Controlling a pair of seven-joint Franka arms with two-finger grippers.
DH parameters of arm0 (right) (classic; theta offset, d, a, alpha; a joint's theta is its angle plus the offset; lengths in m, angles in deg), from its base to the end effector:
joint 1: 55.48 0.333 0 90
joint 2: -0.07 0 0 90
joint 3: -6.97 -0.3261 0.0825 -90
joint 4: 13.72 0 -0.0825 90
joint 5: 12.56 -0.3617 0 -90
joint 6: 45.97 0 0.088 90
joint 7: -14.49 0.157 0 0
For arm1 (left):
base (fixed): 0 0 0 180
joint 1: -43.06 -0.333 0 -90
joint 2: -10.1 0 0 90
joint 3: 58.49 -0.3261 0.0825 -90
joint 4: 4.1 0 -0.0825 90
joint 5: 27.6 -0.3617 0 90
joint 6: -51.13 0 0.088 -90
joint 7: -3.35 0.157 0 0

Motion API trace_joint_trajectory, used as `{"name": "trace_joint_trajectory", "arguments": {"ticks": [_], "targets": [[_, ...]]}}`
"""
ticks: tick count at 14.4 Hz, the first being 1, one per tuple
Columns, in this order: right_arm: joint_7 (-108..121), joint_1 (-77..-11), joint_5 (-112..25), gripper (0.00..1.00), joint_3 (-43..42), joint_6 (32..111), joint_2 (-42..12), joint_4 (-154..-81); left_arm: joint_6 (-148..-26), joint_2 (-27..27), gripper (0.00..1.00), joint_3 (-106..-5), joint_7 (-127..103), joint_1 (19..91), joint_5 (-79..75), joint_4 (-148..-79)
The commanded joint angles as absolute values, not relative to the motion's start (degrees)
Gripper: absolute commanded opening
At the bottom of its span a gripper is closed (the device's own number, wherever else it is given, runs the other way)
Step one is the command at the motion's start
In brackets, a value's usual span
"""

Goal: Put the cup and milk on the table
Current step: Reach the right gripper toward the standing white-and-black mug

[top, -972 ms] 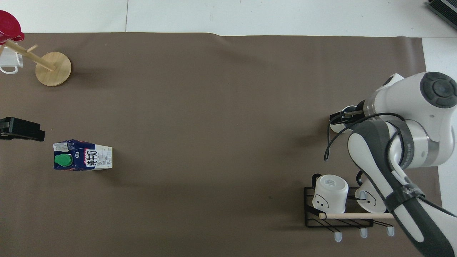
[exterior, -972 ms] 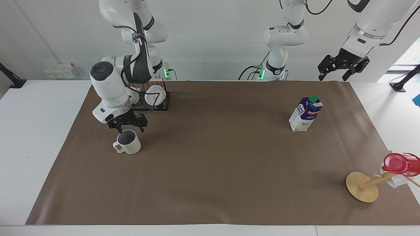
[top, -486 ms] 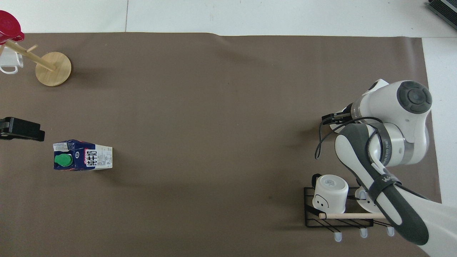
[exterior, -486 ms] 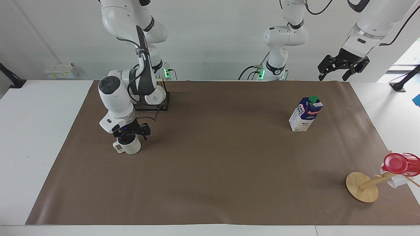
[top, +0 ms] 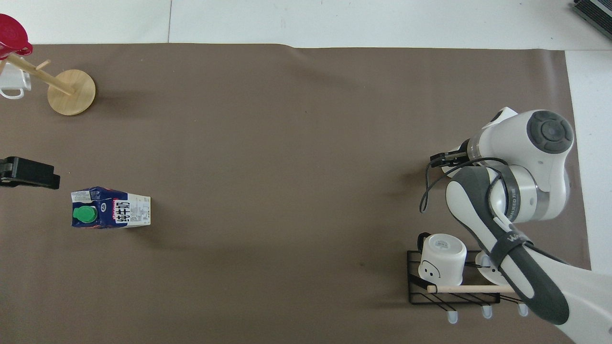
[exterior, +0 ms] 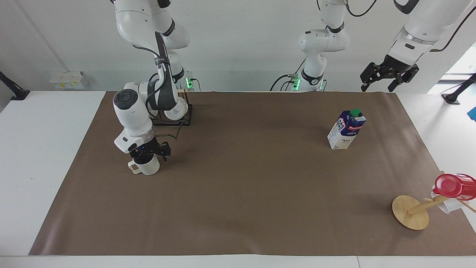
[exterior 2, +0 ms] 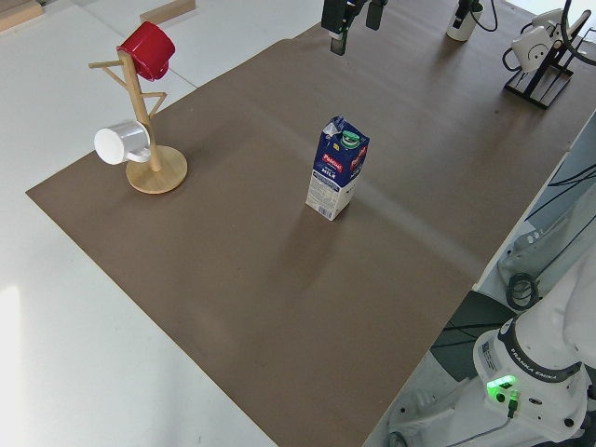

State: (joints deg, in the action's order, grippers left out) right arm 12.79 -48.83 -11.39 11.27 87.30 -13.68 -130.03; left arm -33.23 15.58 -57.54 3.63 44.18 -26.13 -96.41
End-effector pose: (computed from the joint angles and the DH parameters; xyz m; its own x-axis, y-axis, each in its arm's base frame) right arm 0.5838 0.0237 0.3091 0.9946 0.0876 0.0553 0.0858 -0.9957 0.0351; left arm 0.4882 -0.0223 0.6073 0.9981 -0.0433 -0.0430 -0.0423 -0.9988 0.0242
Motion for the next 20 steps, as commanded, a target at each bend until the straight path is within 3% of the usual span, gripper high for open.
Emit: {"name": "trace_joint_trajectory", "arguments": {"ticks": [1, 2, 10, 14, 20], "targets": [[11.4, -48.1, -11.6, 0.25, 11.4, 88.5, -13.6, -130.3, -32.4, 15.7, 1.00, -57.3, 3.2, 43.8, -26.1, -95.8], [11.9, -48.0, -11.6, 0.00, 11.4, 88.6, -13.7, -130.1, -32.4, 15.7, 1.00, -57.3, 3.2, 43.8, -26.1, -95.8], [22.3, -47.6, -13.7, 0.00, 11.2, 88.3, -14.2, -122.9, -32.2, 15.7, 1.00, -57.3, 3.0, 43.9, -26.1, -95.8], [36.6, -42.0, -12.7, 0.00, 11.1, 82.7, -13.7, -117.5, -32.3, 15.7, 1.00, -57.3, 2.9, 44.3, -25.9, -95.7], [49.3, -33.2, -11.8, 0.00, 11.1, 77.0, -13.0, -116.6, -32.6, 15.7, 1.00, -57.0, 2.9, 44.6, -25.8, -95.7]]}}
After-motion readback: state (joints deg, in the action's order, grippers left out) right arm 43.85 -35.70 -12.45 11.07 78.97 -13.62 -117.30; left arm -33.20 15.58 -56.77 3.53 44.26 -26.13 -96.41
